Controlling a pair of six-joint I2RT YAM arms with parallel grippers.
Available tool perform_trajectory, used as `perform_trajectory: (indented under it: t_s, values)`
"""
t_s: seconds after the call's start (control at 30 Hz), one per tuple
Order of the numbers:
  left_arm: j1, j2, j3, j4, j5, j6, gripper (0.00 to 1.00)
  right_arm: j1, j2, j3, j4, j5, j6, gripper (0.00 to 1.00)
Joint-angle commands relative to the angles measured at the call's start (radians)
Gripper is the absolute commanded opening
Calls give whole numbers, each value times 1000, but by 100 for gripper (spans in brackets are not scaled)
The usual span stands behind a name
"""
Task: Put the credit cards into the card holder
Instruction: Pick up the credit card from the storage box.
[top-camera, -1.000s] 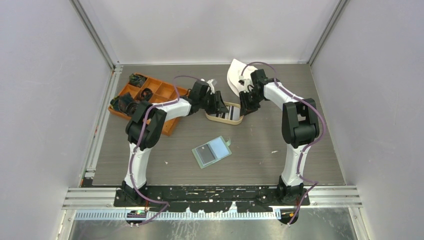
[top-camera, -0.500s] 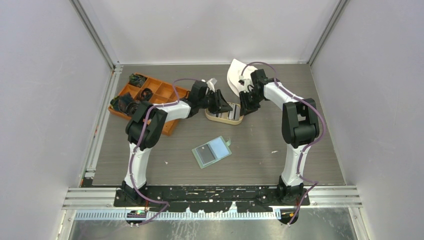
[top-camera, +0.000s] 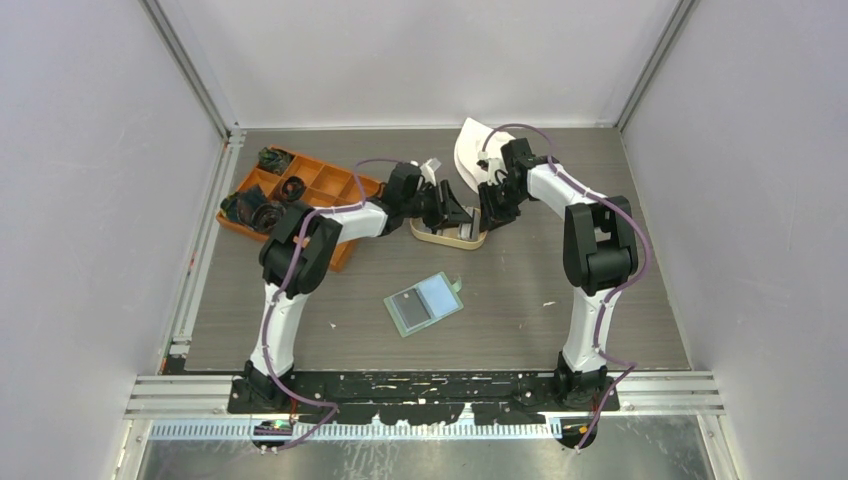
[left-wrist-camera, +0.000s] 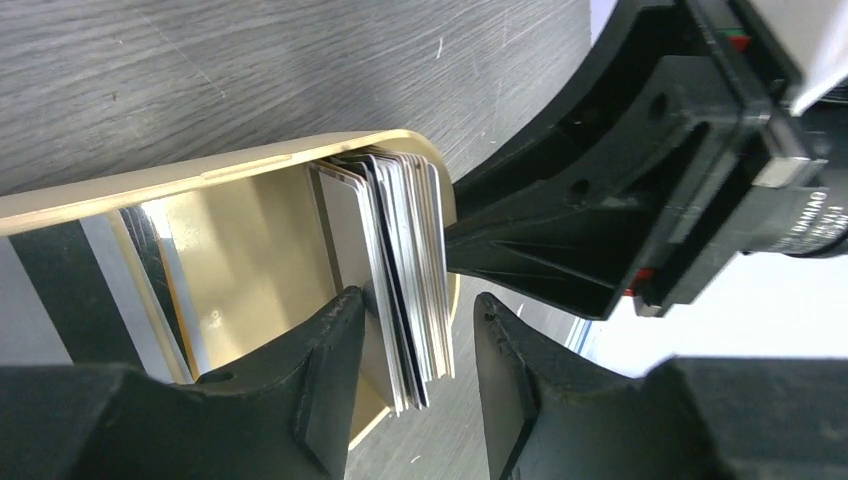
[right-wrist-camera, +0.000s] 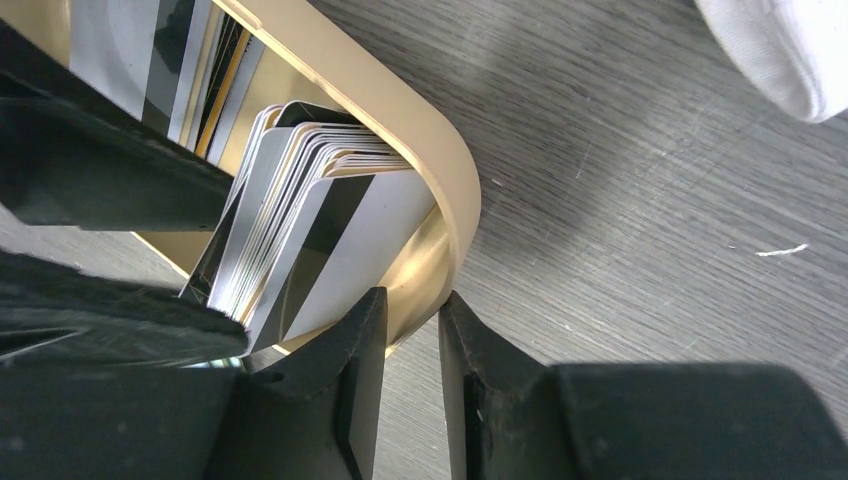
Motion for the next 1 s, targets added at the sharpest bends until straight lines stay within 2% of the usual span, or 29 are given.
perform_trajectory:
  t_s: [0.0, 0.3, 0.97]
  values:
    - [-17, 29, 62, -27, 35, 13, 46, 10, 0, 42, 5, -38, 15, 32]
    - [-22, 35, 99, -125, 2, 62, 48, 9, 0, 44, 4, -40, 17, 32]
    - [24, -47, 44, -85, 33, 18, 41, 10, 2, 46, 4, -37, 14, 32]
